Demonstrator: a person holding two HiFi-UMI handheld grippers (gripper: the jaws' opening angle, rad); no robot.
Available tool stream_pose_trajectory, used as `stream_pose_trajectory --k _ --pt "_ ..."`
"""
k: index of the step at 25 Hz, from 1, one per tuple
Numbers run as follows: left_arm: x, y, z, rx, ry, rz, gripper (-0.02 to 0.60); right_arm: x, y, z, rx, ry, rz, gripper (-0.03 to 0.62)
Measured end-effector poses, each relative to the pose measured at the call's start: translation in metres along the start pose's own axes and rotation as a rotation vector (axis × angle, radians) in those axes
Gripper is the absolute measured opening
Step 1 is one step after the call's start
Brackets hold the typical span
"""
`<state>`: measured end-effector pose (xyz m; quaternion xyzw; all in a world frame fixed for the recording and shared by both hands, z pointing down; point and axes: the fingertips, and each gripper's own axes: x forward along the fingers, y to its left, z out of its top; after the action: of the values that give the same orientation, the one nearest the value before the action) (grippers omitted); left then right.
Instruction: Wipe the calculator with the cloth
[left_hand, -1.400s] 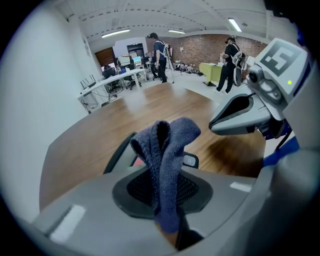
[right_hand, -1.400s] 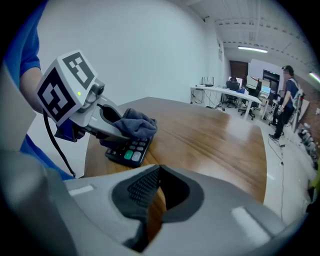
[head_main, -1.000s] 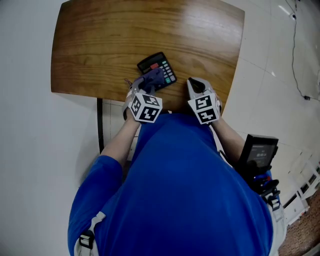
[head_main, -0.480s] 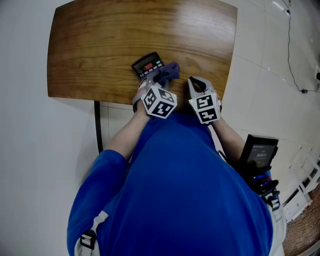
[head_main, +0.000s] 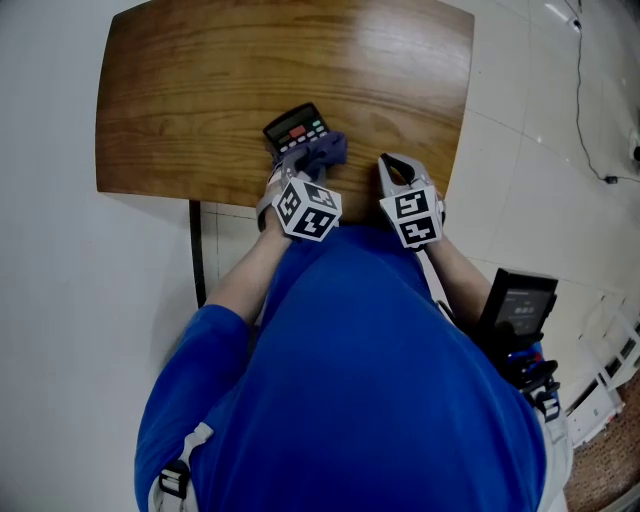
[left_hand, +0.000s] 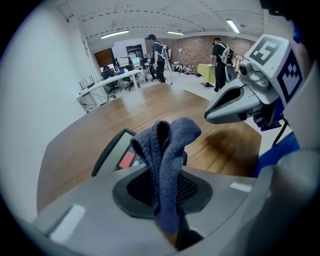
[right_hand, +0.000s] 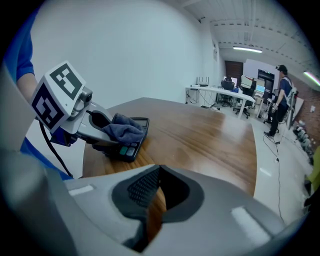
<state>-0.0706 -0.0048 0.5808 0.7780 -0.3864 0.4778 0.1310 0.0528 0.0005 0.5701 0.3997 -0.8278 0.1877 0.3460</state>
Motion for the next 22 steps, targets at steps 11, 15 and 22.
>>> stream_pose_trajectory --k 11,15,22 --pt "-0.018 0.021 -0.042 -0.057 0.048 0.052 0.066 0.003 0.009 0.006 -0.021 -0.005 0.024 0.003" --pt "-0.015 0.019 -0.029 -0.037 0.027 0.050 0.066 0.002 0.009 0.007 -0.021 -0.006 0.021 0.003" --pt "0.019 -0.009 0.022 0.142 -0.016 -0.011 0.066 0.002 -0.002 0.006 -0.017 -0.011 -0.007 0.003"
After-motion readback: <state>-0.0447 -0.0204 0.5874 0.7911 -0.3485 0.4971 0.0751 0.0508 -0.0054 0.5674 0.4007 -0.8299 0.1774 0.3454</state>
